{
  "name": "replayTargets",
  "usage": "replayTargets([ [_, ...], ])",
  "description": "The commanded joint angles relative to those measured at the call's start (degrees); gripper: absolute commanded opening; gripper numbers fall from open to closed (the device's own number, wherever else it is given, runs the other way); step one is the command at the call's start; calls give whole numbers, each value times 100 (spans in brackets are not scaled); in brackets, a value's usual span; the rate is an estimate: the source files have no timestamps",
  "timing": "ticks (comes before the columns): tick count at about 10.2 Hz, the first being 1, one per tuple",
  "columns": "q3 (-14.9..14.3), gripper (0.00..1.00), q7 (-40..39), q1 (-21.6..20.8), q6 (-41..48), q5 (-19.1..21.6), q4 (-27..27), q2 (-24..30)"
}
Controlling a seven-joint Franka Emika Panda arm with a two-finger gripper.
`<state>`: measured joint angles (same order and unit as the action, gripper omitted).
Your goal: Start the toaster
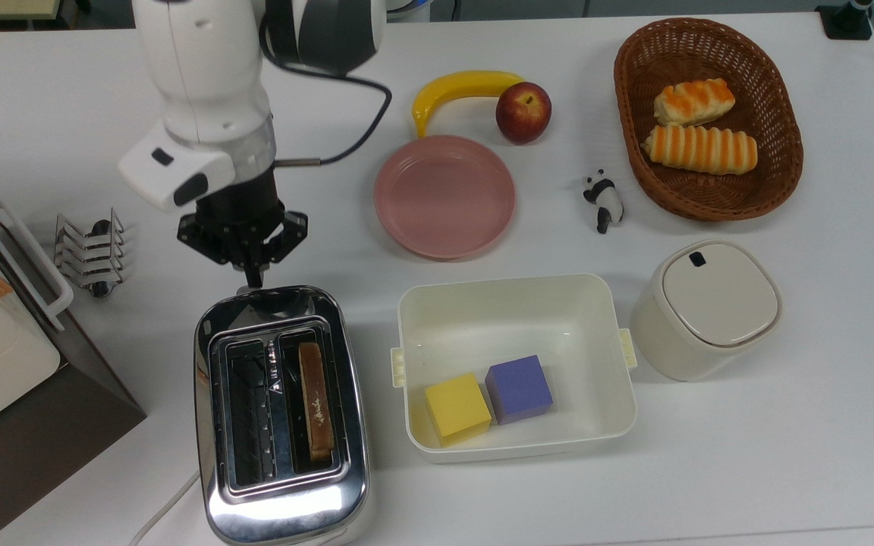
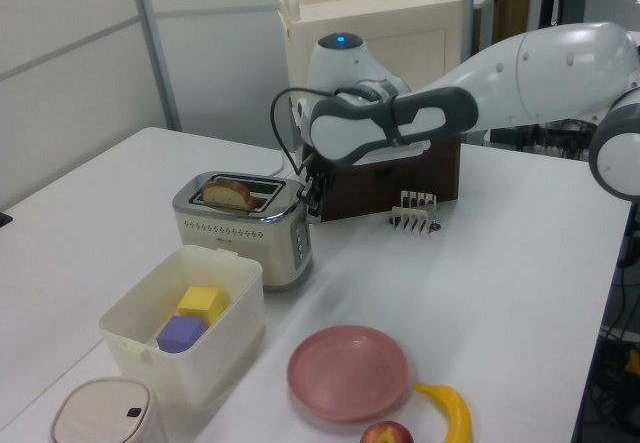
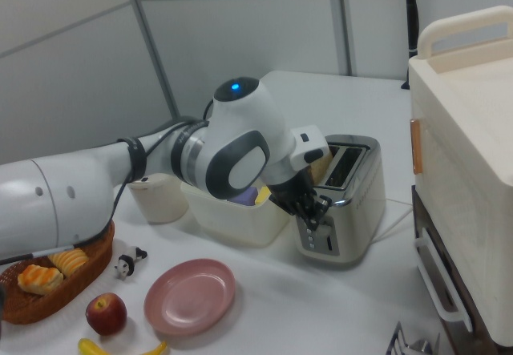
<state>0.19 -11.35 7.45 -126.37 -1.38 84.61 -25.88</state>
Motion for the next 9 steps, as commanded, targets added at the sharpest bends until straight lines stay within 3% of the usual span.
replayTargets([
  [1,-28,0,-122,28,-430,-205,-24,-312],
  [4,-54,0,-96,81,-537,-407,47,-628],
  [9,-72,0,-69,125,-810,-407,47,-937],
])
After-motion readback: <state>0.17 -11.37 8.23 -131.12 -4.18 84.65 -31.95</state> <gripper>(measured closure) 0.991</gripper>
